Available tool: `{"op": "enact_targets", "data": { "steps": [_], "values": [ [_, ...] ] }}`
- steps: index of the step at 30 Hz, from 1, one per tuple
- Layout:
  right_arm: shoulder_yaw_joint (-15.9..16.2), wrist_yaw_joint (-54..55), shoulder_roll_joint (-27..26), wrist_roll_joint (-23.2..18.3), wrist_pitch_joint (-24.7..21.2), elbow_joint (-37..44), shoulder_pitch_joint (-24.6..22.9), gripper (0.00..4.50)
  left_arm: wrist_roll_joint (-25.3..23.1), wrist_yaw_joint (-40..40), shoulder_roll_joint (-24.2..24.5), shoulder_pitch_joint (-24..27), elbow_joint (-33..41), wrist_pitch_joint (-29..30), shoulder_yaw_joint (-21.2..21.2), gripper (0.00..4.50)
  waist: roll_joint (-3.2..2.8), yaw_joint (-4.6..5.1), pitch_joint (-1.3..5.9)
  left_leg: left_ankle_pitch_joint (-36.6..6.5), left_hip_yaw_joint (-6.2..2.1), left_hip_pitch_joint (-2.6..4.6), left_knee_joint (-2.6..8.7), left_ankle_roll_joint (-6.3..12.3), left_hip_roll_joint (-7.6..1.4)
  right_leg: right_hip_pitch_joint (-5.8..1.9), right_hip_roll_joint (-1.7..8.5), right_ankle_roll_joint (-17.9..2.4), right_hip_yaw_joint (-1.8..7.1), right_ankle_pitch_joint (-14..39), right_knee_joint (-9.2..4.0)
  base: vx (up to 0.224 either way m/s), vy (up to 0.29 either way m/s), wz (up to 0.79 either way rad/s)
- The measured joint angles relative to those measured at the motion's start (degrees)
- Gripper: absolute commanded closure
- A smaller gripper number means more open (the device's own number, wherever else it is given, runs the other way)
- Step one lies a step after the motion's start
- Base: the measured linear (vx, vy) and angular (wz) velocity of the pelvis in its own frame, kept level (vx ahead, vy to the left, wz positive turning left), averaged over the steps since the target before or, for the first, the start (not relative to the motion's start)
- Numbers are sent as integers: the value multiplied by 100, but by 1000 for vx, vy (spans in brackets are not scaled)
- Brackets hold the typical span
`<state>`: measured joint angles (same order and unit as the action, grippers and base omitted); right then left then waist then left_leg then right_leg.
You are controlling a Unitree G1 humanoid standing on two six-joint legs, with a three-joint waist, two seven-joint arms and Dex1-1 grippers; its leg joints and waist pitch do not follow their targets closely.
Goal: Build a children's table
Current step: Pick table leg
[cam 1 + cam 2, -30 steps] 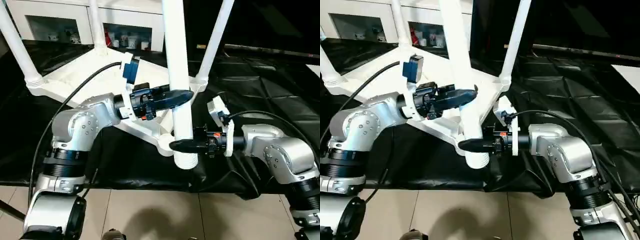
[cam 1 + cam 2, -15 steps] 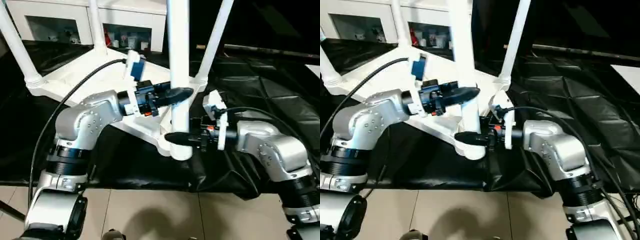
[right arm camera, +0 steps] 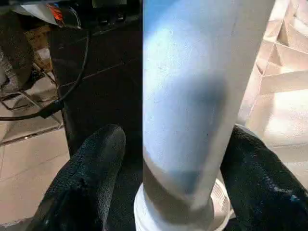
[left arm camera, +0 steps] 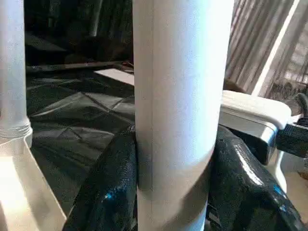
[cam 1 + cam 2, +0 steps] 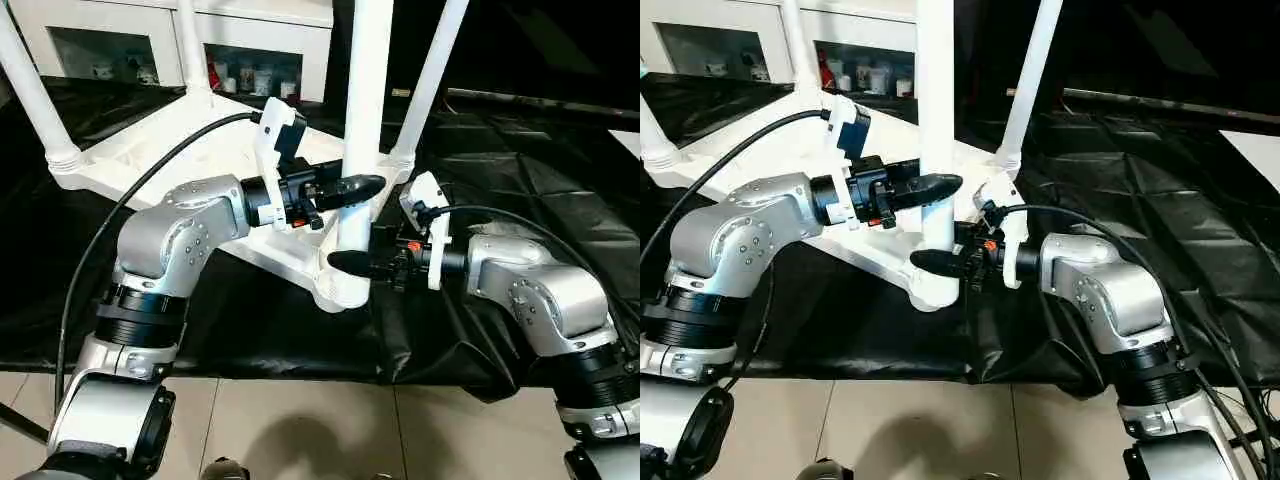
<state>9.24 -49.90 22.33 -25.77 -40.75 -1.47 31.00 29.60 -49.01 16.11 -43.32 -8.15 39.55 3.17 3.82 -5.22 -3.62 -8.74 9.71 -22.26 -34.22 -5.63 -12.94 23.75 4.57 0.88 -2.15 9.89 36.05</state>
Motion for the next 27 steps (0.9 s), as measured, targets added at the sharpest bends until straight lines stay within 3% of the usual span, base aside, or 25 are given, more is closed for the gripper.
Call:
{"op": "enact_targets", "data": {
  "steps": [27],
  "values": [
    [144,113,-225,206,117,-389,-5,134,-61,-70,21,0,-51,-15,6,268,4,-2,2,0,0,0,0,0,0,0,0,-2,1,-1,0,0,0,0]
  ]
}}
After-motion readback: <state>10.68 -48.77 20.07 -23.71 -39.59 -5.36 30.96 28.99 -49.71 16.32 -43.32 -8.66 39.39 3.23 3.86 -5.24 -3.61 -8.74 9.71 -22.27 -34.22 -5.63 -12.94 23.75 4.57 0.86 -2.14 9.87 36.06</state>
